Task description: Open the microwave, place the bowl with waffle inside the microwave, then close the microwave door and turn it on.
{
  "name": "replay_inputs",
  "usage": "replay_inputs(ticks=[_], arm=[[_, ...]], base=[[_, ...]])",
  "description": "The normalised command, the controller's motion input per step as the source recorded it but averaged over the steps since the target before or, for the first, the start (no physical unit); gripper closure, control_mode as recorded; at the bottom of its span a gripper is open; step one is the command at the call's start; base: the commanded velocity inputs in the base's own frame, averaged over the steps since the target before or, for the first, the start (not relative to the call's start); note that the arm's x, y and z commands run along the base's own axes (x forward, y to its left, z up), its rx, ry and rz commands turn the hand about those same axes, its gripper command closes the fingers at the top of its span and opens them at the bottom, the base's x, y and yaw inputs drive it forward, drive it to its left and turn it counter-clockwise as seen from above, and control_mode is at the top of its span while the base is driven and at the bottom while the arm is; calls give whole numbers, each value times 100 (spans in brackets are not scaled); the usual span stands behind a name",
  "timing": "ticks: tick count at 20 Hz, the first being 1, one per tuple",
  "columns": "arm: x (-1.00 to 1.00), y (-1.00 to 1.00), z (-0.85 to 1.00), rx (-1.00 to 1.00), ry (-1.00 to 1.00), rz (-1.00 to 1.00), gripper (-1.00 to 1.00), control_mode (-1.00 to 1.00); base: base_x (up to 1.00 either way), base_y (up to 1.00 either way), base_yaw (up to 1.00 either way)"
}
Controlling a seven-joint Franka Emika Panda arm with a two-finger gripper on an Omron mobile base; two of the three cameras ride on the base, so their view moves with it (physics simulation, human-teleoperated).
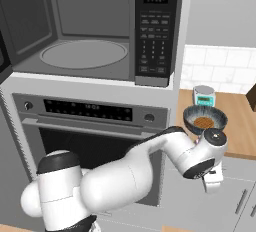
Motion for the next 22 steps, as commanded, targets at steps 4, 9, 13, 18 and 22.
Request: replay_inputs(ticks=[4,9,13,18,22], arm=[[0,0,0,0,0,0,-100,-100],[0,0,0,0,0,0,-100,-100],[0,7,-17,0,-16,0,-100,-100],[0,14,-6,0,-27,0,-100,-100],[1,1,4,5,-22,3,-100,-100]], base=[[0,0,0],[0,0,0],[0,0,0],[0,0,0],[0,0,0]])
